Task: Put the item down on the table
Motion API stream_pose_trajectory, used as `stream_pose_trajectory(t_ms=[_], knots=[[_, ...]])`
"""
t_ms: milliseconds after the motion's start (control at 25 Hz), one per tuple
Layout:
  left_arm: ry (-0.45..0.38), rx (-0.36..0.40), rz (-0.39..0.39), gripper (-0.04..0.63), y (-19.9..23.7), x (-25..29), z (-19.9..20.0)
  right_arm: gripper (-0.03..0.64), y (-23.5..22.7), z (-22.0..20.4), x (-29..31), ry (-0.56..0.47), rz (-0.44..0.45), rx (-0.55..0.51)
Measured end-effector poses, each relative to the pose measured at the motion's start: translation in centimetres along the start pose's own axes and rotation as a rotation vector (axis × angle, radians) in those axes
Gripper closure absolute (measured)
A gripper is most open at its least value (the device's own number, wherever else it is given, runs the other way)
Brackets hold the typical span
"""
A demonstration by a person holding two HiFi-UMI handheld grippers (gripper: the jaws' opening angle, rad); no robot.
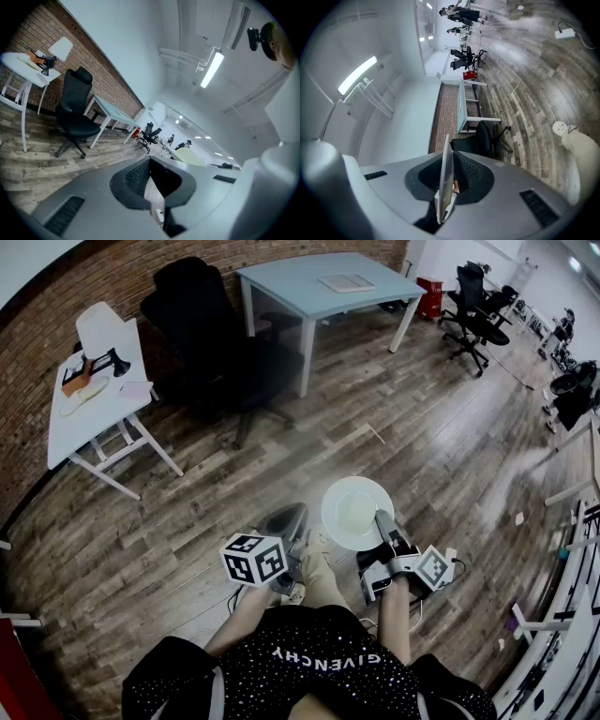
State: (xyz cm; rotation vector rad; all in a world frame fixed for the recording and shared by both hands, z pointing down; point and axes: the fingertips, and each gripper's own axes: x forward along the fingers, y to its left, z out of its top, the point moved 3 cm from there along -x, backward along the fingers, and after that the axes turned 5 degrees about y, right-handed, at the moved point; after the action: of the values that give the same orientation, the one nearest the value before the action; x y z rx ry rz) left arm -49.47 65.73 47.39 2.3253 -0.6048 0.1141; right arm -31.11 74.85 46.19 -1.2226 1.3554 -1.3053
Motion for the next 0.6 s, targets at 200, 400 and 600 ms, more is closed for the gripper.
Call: stream_pose_trajectory(t_ms=[200, 400, 600], knots=[[-0.001, -0.008, 0.029, 0.583, 1.9, 3.1, 1.9, 0.581, -0.7, 2.5, 3.9, 0.019, -0.004, 0.015], [-0.014, -0.013, 0.046, 0.583, 3.5, 8.0, 5.2, 0.581, -0.7, 6.5, 8.4, 0.038, -0.015, 0.001], [-0.016, 0.003, 0.040, 0.583, 4.5, 14.4, 9.5, 0.583, 0.2, 12.3, 13.8, 0.038, 0.003, -0.032]])
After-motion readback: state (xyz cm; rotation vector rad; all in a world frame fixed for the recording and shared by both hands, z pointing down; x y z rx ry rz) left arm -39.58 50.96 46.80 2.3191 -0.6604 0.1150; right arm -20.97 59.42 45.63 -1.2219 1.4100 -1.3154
